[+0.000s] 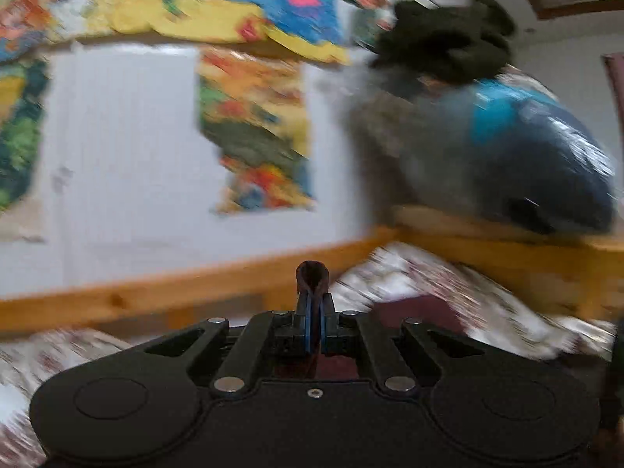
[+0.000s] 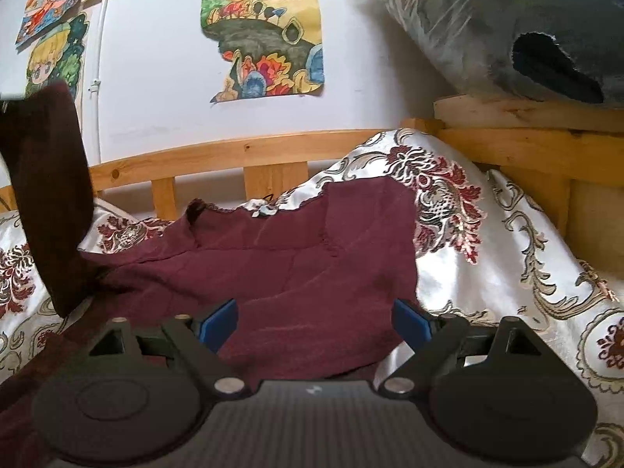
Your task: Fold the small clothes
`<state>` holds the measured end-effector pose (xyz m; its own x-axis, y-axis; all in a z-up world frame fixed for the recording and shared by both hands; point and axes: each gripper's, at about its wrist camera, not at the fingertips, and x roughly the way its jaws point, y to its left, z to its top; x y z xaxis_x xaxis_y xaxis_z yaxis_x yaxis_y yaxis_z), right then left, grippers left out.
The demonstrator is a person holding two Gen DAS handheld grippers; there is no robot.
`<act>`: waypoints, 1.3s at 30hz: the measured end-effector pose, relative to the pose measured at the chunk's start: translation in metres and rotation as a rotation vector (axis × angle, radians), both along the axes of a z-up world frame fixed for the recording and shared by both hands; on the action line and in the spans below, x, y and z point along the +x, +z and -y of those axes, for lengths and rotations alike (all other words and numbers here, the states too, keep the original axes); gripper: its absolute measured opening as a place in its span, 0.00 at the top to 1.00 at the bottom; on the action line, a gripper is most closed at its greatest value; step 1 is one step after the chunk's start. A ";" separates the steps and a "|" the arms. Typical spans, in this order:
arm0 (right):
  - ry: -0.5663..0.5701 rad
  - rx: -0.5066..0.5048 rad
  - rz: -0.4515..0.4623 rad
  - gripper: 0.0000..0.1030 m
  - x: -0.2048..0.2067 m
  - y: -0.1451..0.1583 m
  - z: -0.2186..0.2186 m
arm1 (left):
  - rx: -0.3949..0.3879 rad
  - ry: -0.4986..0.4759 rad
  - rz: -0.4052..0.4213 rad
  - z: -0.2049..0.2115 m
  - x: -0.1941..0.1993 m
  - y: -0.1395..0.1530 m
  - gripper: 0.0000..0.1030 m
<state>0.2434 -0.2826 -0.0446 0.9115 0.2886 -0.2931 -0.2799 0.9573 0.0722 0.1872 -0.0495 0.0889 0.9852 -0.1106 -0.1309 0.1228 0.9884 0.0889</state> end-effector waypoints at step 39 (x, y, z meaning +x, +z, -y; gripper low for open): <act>0.241 -0.243 -0.069 0.07 -0.027 -0.022 -0.071 | -0.239 0.279 -0.561 -0.064 -0.059 -0.122 0.13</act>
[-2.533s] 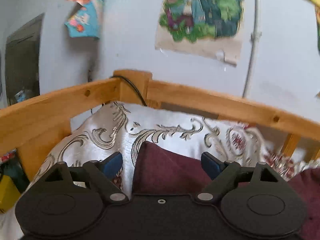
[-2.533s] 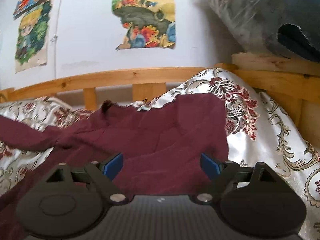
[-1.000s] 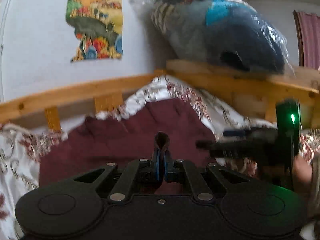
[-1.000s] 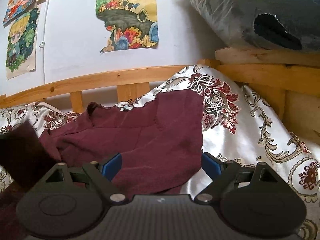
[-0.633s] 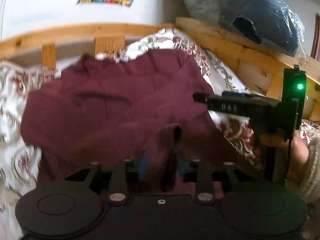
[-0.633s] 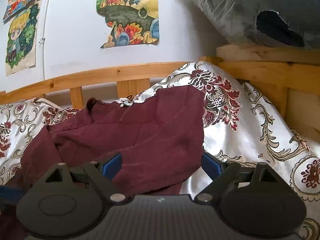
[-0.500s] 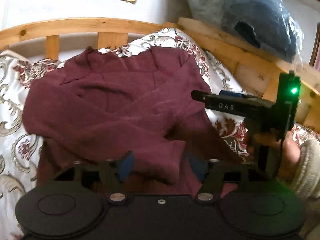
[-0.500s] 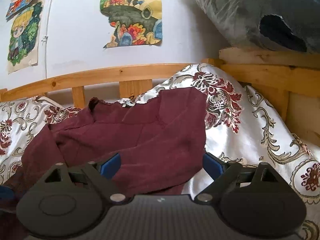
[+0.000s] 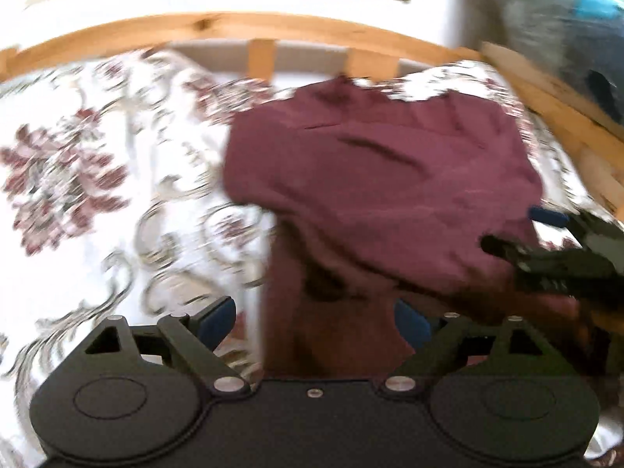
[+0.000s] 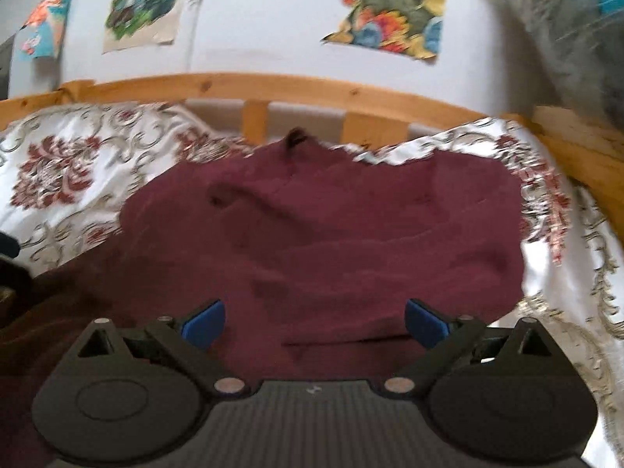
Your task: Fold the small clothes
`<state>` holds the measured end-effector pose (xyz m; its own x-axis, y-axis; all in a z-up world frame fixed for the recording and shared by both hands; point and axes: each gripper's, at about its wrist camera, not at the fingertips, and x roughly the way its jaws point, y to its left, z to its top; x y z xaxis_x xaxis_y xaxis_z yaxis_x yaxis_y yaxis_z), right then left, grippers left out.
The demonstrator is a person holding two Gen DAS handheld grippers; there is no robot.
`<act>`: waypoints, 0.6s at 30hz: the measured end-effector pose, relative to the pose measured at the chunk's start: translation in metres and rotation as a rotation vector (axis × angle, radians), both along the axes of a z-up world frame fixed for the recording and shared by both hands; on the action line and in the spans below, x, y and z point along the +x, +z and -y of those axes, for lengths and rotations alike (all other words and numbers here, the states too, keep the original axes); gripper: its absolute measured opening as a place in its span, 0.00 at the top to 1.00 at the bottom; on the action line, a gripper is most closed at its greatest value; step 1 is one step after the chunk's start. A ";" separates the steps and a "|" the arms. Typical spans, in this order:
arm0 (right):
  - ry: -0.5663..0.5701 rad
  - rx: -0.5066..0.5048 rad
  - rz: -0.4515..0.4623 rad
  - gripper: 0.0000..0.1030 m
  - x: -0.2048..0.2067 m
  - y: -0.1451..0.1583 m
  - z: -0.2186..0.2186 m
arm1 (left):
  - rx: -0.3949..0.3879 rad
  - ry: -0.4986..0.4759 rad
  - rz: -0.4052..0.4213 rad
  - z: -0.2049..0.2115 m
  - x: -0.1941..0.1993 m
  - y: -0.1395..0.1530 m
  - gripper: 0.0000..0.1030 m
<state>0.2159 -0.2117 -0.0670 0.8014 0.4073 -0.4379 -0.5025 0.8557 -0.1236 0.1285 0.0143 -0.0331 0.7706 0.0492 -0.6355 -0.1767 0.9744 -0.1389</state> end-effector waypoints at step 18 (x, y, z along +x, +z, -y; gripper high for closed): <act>-0.066 0.089 -0.246 0.94 -0.001 0.017 0.008 | 0.000 0.041 0.008 -0.020 -0.036 0.004 0.11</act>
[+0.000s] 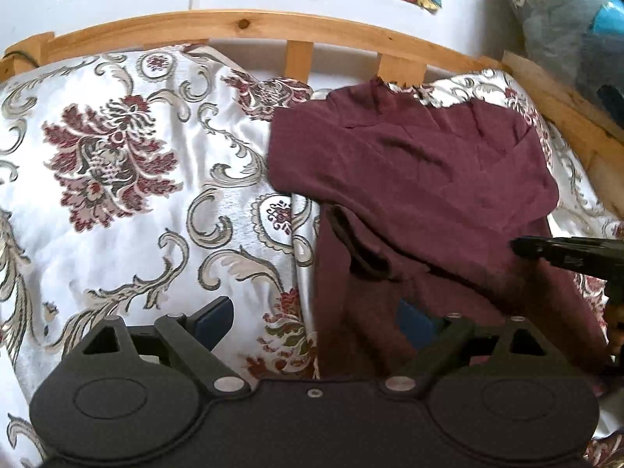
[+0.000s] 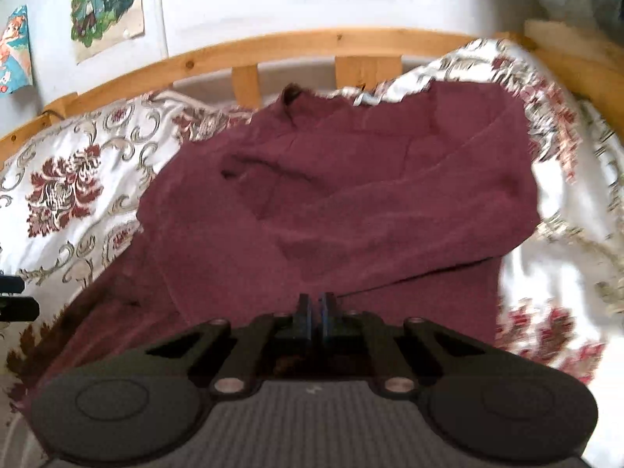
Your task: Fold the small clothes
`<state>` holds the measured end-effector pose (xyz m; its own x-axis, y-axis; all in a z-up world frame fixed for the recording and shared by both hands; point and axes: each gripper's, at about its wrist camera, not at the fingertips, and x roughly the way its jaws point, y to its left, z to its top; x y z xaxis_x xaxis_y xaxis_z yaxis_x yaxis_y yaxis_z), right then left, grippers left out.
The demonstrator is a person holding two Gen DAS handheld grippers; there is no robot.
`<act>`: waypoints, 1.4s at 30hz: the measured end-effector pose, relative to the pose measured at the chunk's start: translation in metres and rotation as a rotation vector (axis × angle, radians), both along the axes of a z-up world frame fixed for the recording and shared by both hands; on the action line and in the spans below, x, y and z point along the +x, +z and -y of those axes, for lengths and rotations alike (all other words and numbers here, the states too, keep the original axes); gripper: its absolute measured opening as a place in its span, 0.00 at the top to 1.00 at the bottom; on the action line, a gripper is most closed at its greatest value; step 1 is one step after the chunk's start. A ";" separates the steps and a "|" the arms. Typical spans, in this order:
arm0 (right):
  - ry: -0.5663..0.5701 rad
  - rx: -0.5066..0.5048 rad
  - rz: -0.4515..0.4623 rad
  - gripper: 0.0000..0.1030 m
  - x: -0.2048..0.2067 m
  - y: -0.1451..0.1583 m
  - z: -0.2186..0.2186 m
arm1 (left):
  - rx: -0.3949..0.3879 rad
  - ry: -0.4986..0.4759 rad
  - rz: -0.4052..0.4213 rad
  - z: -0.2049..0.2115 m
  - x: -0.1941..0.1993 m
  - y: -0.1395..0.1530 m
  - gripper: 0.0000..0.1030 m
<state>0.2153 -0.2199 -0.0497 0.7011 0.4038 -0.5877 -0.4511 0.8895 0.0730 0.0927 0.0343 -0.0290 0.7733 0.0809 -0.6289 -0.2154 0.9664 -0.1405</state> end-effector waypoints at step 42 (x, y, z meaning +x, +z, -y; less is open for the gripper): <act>-0.056 -0.058 0.134 0.10 -0.040 -0.012 0.006 | 0.039 -0.029 0.181 -0.031 0.108 0.012 0.13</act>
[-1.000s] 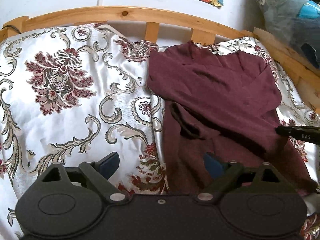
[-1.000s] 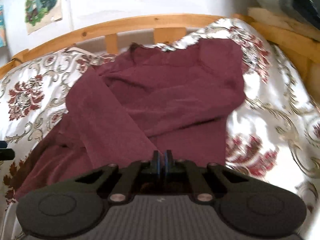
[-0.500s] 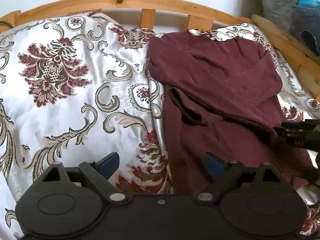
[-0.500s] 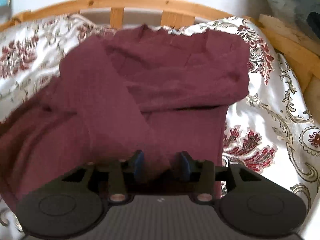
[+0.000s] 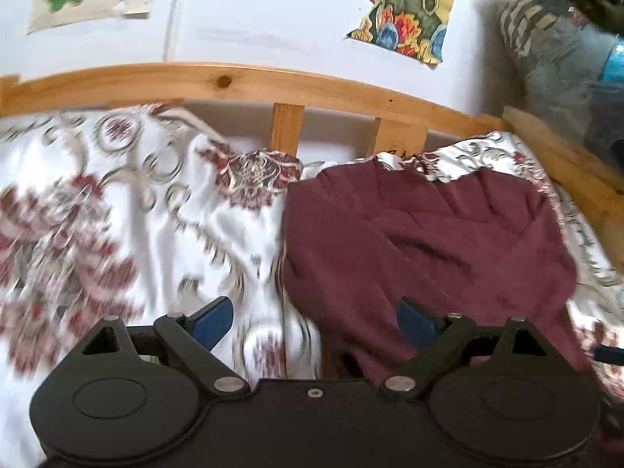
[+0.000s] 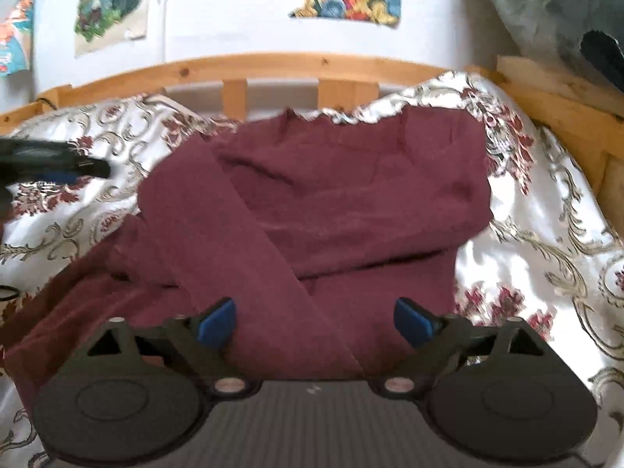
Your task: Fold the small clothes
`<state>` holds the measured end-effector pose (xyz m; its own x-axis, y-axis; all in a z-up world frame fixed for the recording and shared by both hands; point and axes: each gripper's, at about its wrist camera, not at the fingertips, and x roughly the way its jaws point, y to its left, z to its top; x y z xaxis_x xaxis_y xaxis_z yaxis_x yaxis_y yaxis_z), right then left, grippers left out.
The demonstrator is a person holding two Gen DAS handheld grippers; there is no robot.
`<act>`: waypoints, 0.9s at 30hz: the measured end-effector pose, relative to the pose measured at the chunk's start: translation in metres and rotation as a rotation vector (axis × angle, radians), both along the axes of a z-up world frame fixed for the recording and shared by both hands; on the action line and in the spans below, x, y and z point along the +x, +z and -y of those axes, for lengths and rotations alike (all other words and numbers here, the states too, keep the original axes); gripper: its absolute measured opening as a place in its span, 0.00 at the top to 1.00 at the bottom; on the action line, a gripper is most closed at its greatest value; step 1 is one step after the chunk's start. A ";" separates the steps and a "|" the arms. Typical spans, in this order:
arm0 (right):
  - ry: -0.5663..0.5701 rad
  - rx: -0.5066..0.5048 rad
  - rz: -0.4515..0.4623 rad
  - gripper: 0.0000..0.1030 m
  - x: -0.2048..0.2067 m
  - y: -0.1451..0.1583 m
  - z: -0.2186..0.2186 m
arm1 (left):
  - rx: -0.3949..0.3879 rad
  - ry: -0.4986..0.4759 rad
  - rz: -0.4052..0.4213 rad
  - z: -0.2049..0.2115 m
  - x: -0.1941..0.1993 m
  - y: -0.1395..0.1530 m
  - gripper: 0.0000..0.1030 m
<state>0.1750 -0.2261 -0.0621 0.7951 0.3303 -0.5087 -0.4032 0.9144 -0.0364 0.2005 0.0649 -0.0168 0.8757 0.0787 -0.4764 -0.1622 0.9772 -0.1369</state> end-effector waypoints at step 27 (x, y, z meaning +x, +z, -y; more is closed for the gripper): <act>0.050 0.020 -0.008 0.06 -0.001 -0.005 0.007 | -0.137 0.095 -0.176 -0.029 0.048 -0.011 0.25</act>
